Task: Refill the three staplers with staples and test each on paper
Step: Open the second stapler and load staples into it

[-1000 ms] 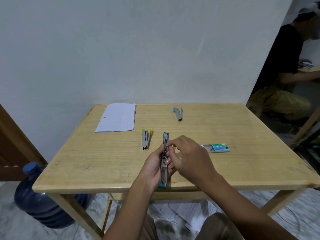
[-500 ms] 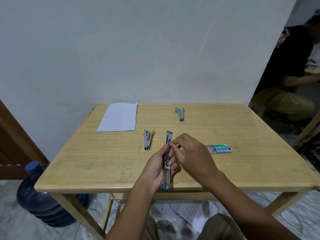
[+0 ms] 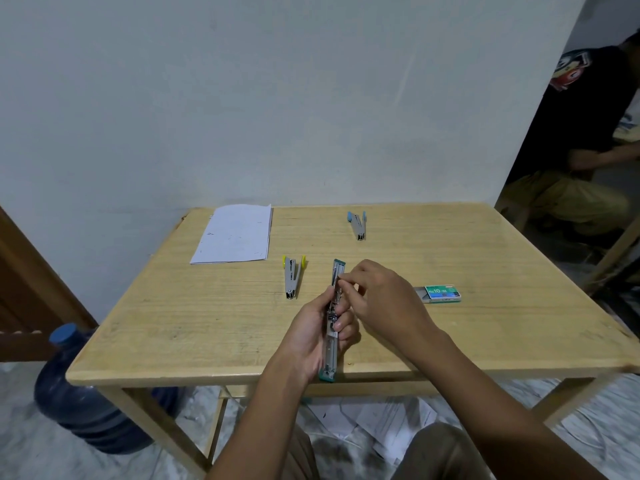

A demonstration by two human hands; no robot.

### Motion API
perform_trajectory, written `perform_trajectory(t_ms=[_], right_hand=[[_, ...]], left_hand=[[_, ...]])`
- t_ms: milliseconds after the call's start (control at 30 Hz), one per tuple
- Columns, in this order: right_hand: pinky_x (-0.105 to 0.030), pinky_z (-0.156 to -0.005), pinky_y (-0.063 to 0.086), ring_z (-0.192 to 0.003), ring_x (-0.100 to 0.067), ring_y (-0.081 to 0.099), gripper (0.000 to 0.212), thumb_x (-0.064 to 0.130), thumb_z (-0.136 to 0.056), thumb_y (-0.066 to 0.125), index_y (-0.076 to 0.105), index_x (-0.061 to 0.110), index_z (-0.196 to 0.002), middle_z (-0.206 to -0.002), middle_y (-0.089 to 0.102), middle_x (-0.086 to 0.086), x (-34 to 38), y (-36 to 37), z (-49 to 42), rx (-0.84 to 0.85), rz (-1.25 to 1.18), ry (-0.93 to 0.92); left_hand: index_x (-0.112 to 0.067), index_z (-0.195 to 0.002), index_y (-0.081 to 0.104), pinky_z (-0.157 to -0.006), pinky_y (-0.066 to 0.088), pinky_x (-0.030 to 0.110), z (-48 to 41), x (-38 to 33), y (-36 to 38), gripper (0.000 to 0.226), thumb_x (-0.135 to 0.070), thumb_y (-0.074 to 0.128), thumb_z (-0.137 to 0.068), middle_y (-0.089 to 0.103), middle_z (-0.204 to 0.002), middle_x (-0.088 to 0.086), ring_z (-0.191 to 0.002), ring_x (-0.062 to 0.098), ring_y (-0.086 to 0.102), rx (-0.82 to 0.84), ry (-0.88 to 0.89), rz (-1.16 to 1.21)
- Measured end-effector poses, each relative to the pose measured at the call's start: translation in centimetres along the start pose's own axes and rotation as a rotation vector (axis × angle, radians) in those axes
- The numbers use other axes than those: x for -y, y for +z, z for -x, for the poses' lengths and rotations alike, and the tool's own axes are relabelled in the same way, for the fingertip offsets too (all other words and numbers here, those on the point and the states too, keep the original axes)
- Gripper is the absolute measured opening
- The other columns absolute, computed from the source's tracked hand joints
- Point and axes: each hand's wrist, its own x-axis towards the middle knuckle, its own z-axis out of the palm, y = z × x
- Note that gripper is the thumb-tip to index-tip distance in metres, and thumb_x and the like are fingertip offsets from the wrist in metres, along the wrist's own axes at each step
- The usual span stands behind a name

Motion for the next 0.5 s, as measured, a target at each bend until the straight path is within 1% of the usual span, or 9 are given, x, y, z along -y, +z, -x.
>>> perform_trajectory(t_ms=[100,133,167,200,233,267,333,400,500], right_hand=[[-0.023,-0.066,0.045,-0.072,-0.006,0.057,0.022,0.036,-0.093,0.057,0.073,0.026,-0.104,-0.088,0.061,0.012,0.0,-0.4,1.4,-0.067,-0.108,0.019],[-0.022,-0.066,0.045,-0.072,-0.005,0.056,0.024,0.040,-0.092,0.055,0.073,0.027,-0.102,-0.087,0.060,0.013,0.2,-0.6,2.0,-0.034,-0.152,-0.008],[-0.022,-0.065,0.045,-0.072,-0.004,0.056,0.027,0.044,-0.090,0.055,0.072,0.026,-0.100,-0.087,0.060,0.014,0.4,-0.8,2.5,0.028,-0.192,-0.062],[-0.023,-0.065,0.046,-0.074,-0.004,0.056,0.028,0.047,-0.088,0.058,0.071,0.025,-0.099,-0.088,0.060,0.014,0.4,-1.0,3.1,0.095,-0.219,-0.137],[-0.025,-0.067,0.049,-0.077,-0.004,0.058,0.030,0.050,-0.086,0.062,0.070,0.025,-0.099,-0.091,0.062,0.013,0.5,-1.0,3.7,0.151,-0.232,-0.219],[-0.027,-0.070,0.051,-0.083,-0.005,0.059,0.035,0.055,-0.084,0.065,0.069,0.025,-0.102,-0.096,0.064,0.012,0.4,-1.1,4.2,0.198,-0.230,-0.286],[-0.031,-0.075,0.052,-0.095,-0.008,0.058,0.051,0.067,-0.077,0.067,0.064,0.028,-0.110,-0.109,0.062,0.011,-0.1,-1.1,5.0,0.255,-0.179,-0.360],[-0.029,-0.071,0.052,-0.097,-0.011,0.056,0.061,0.072,-0.073,0.065,0.059,0.029,-0.116,-0.114,0.058,0.009,-0.5,-1.1,5.5,0.246,-0.088,-0.429],[-0.029,-0.065,0.052,-0.092,-0.013,0.057,0.056,0.065,-0.077,0.066,0.058,0.026,-0.116,-0.112,0.058,0.004,-0.9,-0.7,6.0,0.176,0.023,-0.517]], left_hand=[[-0.010,-0.068,0.051,-0.043,0.034,0.023,0.3,-0.1,0.1,0.042,-0.037,0.043,-0.098,0.039,-0.049,0.004,-0.042,0.014,0.040,-0.024,-0.002,0.009],[-0.007,-0.078,0.058,-0.044,0.039,0.024,0.3,-0.2,0.2,0.036,-0.035,0.046,-0.097,0.045,-0.054,0.005,-0.047,0.015,0.044,-0.038,0.009,0.025],[-0.006,-0.095,0.063,-0.049,0.046,0.027,0.3,-0.2,0.1,0.031,-0.033,0.048,-0.097,0.052,-0.064,0.007,-0.055,0.017,0.050,-0.062,0.027,0.045],[-0.007,-0.111,0.062,-0.056,0.051,0.031,0.1,-0.1,0.0,0.031,-0.031,0.049,-0.097,0.056,-0.074,0.008,-0.064,0.019,0.053,-0.091,0.047,0.061],[-0.011,-0.119,0.059,-0.061,0.050,0.033,0.0,-0.1,-0.2,0.031,-0.030,0.047,-0.098,0.055,-0.079,0.007,-0.068,0.020,0.051,-0.110,0.058,0.072],[-0.013,-0.120,0.056,-0.063,0.046,0.032,-0.2,-0.1,-0.4,0.029,-0.030,0.046,-0.099,0.051,-0.077,0.003,-0.067,0.018,0.046,-0.111,0.064,0.083],[-0.013,-0.116,0.049,-0.061,0.036,0.028,-0.4,0.0,-0.6,0.024,-0.030,0.044,-0.099,0.044,-0.073,0.000,-0.061,0.015,0.039,-0.090,0.072,0.109],[-0.013,-0.109,0.048,-0.058,0.032,0.025,-0.5,0.0,-0.6,0.020,-0.030,0.042,-0.100,0.041,-0.071,0.000,-0.058,0.014,0.038,-0.088,0.080,0.112],[-0.012,-0.099,0.048,-0.053,0.036,0.023,-0.3,0.0,-0.2,0.021,-0.029,0.036,-0.103,0.040,-0.068,0.001,-0.055,0.014,0.039,-0.080,0.097,0.113]])
